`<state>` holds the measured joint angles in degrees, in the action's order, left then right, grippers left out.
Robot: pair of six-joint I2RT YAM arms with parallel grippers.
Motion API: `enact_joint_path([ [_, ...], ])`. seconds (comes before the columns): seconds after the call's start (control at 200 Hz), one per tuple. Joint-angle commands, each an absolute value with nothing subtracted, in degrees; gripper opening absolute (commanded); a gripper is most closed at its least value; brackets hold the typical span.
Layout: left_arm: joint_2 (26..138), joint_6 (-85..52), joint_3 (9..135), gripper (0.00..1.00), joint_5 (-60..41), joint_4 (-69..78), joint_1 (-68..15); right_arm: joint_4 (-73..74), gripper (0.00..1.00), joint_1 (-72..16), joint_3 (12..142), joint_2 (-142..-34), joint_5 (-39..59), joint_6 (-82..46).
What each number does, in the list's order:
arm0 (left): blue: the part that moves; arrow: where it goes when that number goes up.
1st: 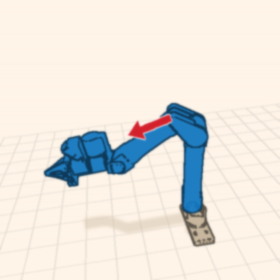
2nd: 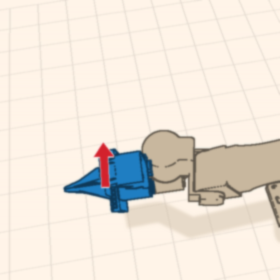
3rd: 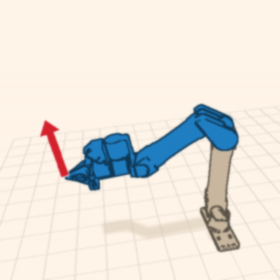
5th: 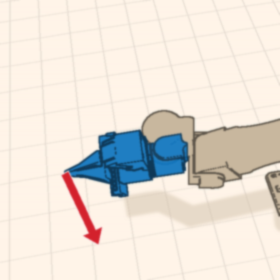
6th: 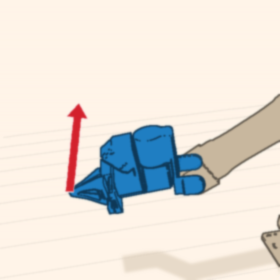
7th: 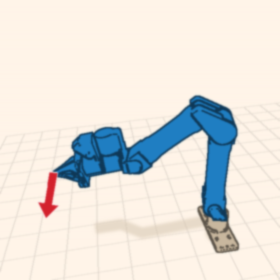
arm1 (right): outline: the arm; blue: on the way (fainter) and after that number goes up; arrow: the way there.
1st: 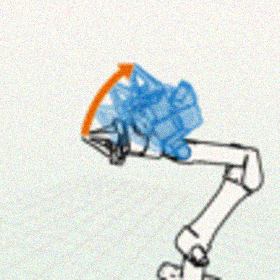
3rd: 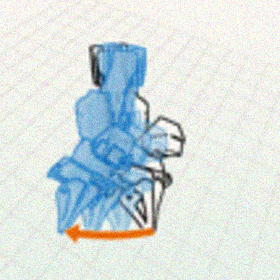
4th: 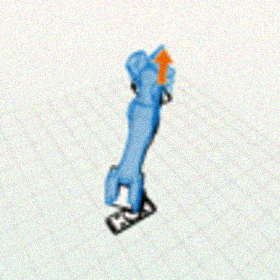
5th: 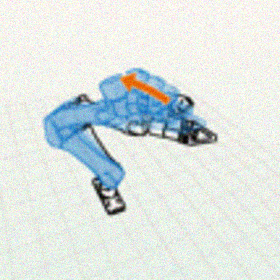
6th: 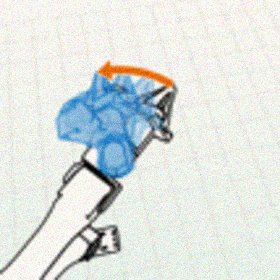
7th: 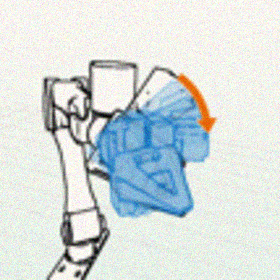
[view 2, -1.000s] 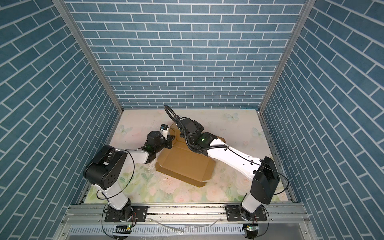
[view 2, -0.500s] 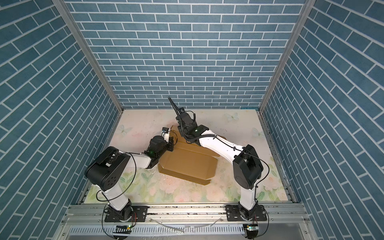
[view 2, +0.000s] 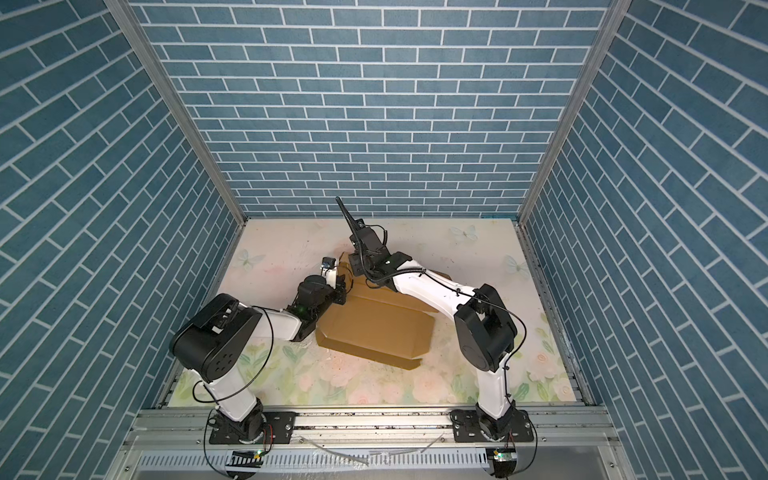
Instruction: Fold the paper box
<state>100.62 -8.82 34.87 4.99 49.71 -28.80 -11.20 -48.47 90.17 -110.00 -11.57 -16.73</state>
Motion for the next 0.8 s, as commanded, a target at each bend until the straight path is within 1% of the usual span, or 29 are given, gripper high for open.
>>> enact_joint_path([
  [0.0, 101.5, -9.2, 33.7, 0.05, 4.3, 50.3, -29.2, -9.6, 0.13, -48.3, 89.9, -111.3, -8.9, -19.4],
  [0.205, 102.0, -9.7, 33.6, 0.12, 4.0, 51.2, -29.3, -9.3, 0.12, -48.2, 88.7, -112.1, -8.5, -19.7],
  [0.5, 102.3, -9.8, 33.6, 0.19, 3.5, 51.8, -29.3, -8.5, 0.11, -48.3, 87.8, -112.8, -7.8, -19.9],
  [0.665, 102.2, -10.0, 33.5, 0.25, 4.3, 51.9, -29.2, -7.9, 0.10, -48.3, 87.1, -113.1, -7.6, -20.9],
  [0.795, 102.0, -10.5, 33.3, 0.28, 5.8, 52.4, -29.2, -7.3, 0.09, -48.4, 86.1, -113.3, -8.1, -21.0],
])
